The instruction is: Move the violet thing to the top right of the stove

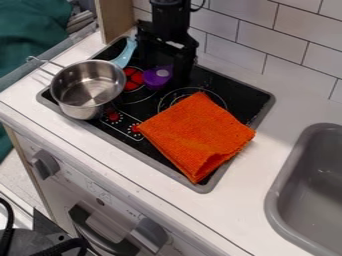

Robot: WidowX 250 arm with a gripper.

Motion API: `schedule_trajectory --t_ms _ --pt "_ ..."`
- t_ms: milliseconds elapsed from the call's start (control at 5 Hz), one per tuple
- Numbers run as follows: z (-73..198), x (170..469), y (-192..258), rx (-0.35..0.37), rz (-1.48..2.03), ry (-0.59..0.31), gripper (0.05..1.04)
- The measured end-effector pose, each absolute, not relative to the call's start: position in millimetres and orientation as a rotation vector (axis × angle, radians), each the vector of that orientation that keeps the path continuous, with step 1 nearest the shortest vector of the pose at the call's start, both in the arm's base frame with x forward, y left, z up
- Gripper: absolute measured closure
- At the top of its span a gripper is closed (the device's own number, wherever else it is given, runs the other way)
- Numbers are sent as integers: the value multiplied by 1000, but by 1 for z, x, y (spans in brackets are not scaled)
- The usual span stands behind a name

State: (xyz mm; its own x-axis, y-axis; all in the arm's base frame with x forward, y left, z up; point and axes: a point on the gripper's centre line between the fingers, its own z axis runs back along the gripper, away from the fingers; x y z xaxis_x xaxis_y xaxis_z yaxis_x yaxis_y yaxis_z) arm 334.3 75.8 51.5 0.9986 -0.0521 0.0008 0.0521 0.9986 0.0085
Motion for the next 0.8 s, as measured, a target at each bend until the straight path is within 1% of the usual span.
schedule_trajectory --t_ms 200,400,600,800 --pt "49 338 79 28 -38 -9 79" --pt "46 337 77 18 -37 -19 134" --pt "46 334 74 23 -48 -28 413" --pt "53 335 69 28 -70 -50 443"
